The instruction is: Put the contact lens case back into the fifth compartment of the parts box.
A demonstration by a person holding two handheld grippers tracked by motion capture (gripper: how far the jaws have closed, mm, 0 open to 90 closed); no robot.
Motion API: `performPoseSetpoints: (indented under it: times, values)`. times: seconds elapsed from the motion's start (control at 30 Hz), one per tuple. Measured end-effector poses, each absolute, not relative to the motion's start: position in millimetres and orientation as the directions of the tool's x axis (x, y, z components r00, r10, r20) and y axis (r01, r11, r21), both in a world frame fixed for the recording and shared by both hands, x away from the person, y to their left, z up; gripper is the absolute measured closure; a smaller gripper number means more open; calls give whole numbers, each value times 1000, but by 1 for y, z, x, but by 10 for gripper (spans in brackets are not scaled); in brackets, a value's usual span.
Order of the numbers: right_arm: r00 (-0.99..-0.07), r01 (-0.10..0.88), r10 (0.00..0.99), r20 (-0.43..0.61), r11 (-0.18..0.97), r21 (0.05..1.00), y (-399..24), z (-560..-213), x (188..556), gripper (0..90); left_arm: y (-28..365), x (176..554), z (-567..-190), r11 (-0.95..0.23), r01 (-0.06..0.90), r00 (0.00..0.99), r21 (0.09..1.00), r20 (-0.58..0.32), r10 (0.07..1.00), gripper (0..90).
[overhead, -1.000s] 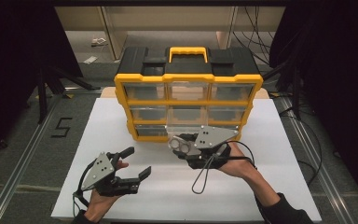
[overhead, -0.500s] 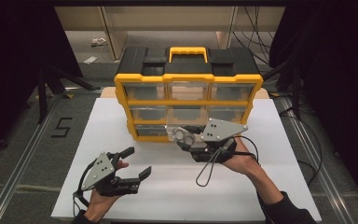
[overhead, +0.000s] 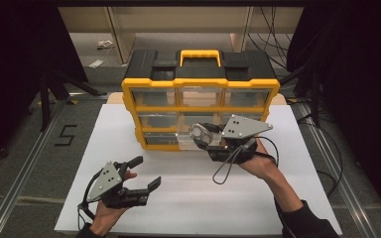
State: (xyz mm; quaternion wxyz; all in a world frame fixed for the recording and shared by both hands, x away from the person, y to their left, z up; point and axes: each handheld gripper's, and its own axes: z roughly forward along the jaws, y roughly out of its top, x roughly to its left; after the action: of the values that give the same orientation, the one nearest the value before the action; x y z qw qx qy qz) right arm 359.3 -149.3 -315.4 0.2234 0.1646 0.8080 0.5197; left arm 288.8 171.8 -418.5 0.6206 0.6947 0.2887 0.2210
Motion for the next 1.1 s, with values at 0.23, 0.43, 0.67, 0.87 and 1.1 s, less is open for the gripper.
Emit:
performPoseSetpoints:
  times: [0.23,0.43,0.67,0.87,1.1]
  values:
    - [-840,45,512,-182,399,916,-150,-316,362,495,172,289,-418,-64,126,736,990,-50,675,151]
    - [-834,53,524,-172,386,921,-151,-315,366,496,172,289,-418,-63,127,735,990,-52,676,151]
    - [-826,67,543,-152,363,930,-153,-313,372,496,172,288,-418,-60,126,734,990,-52,677,151]
    - [-816,75,559,-148,356,932,-153,-314,376,496,172,288,-418,-60,125,735,990,-52,676,151]
    - [-806,97,577,-129,345,934,-151,-313,383,496,172,288,-418,-62,121,736,991,-48,675,151]
